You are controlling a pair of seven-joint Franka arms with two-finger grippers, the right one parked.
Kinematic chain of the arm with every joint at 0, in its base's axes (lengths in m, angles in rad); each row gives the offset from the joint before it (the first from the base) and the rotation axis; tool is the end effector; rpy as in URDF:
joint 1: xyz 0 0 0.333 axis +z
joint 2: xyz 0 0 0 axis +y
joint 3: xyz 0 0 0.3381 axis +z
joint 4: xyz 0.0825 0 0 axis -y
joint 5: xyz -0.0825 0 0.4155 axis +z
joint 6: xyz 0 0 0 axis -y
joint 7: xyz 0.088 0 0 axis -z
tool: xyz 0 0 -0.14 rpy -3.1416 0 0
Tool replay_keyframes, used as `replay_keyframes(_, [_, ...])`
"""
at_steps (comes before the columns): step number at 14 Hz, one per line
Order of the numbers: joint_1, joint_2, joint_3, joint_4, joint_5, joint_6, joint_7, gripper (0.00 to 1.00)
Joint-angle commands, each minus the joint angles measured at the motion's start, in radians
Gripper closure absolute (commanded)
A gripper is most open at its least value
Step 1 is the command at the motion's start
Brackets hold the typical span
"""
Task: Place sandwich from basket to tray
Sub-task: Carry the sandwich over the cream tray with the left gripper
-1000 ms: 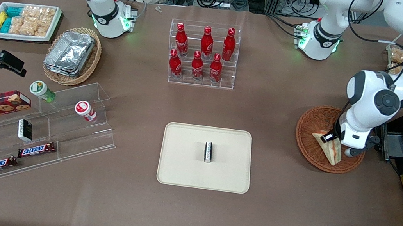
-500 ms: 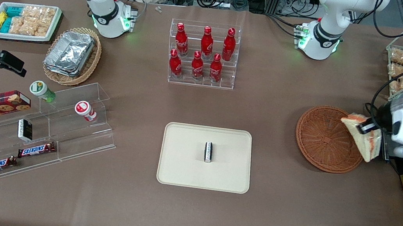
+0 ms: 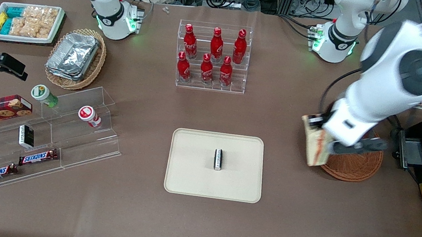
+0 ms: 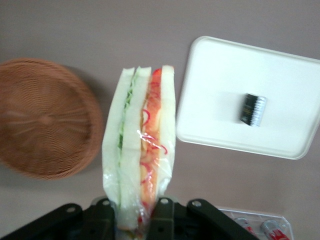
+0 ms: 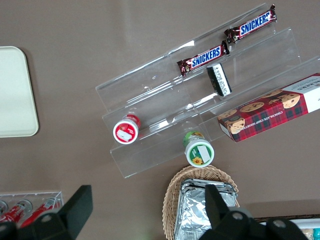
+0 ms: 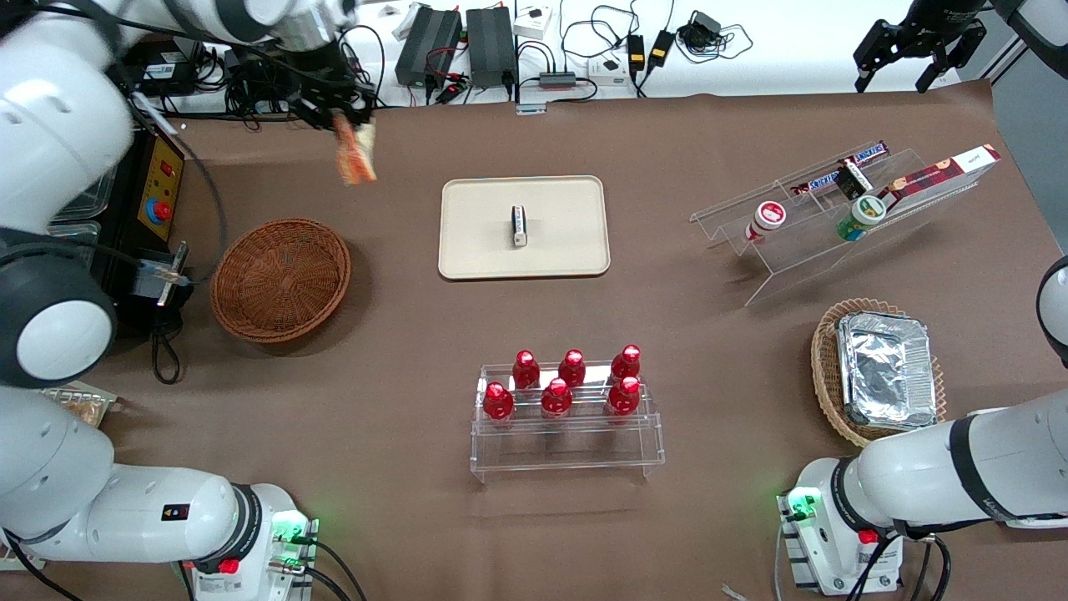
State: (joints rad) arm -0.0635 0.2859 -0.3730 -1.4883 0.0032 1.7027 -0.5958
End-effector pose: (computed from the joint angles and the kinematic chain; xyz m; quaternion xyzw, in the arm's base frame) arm 0.6208 -0.2602 0.4967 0.9948 0.0847 -0.0473 0.0307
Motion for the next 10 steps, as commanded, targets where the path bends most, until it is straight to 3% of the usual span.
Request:
replay_keyframes(1, [-0.018,0.145,-0.064,0.034,0.026,0.125,-0.059,1.0])
replay_keyframes(4, [-0.1,0.286,-0.064,0.037,0.176,0.256,-0.128,1.0])
replay_keyframes(10, [-0.121,0.459,-0.063,0.031,0.281,0.426,-0.15,1.0])
